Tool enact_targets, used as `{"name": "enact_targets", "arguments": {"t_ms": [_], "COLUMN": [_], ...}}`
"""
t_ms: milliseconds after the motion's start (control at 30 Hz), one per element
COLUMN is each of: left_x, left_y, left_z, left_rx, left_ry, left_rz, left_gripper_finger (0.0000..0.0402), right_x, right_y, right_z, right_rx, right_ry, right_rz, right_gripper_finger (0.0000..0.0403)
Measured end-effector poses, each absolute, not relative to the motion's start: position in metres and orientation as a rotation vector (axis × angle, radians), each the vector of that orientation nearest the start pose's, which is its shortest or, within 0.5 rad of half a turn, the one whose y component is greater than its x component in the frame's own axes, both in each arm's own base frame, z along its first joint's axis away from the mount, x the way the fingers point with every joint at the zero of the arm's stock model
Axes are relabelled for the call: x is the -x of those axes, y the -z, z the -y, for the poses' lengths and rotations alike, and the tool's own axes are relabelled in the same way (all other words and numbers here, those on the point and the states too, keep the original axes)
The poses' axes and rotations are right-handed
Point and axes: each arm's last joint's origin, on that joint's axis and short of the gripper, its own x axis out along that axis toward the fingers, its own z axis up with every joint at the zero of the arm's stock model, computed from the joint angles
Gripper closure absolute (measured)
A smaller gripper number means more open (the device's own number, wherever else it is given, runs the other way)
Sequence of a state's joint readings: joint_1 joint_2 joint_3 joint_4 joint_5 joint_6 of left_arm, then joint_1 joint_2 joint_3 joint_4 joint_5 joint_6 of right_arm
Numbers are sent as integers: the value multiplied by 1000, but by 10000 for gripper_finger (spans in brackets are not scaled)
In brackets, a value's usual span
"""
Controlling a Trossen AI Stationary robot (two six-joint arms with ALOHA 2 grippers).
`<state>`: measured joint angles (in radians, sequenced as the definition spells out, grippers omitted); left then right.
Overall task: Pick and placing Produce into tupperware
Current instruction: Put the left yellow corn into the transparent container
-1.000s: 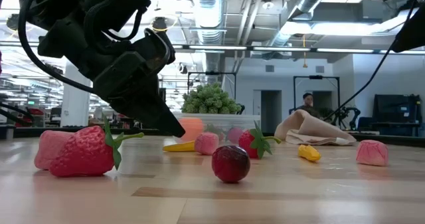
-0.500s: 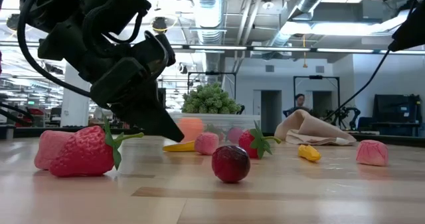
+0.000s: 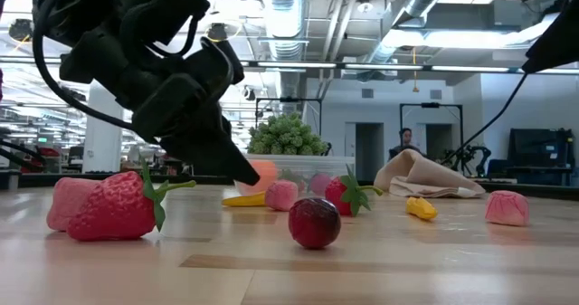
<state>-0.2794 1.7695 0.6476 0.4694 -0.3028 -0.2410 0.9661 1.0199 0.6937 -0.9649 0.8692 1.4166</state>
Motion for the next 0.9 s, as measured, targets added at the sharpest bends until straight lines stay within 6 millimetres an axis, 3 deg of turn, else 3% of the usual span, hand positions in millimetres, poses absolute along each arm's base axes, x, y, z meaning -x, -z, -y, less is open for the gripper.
{"name": "enact_targets", "arguments": {"t_ms": [467,667,900], "left_x": [-298,-307,-312], "left_y": [-109,-91,-87], "left_z": [76,77,82], "left_rx": [-2,44,69], "left_ry": [-57,-60,-82], "left_rz": [-635,-644,-633], "left_gripper_finger": [127,127,127], "right_x": [-107,-107,-107], "right_y": [-224,-224,-224], "right_z": [-117,-117,-118], "right_rx": [-319,-328,-355], "right_ry": [428,430,421], "right_rz": [-624,-622,-622], "right_gripper_finger": [282,282,282]}}
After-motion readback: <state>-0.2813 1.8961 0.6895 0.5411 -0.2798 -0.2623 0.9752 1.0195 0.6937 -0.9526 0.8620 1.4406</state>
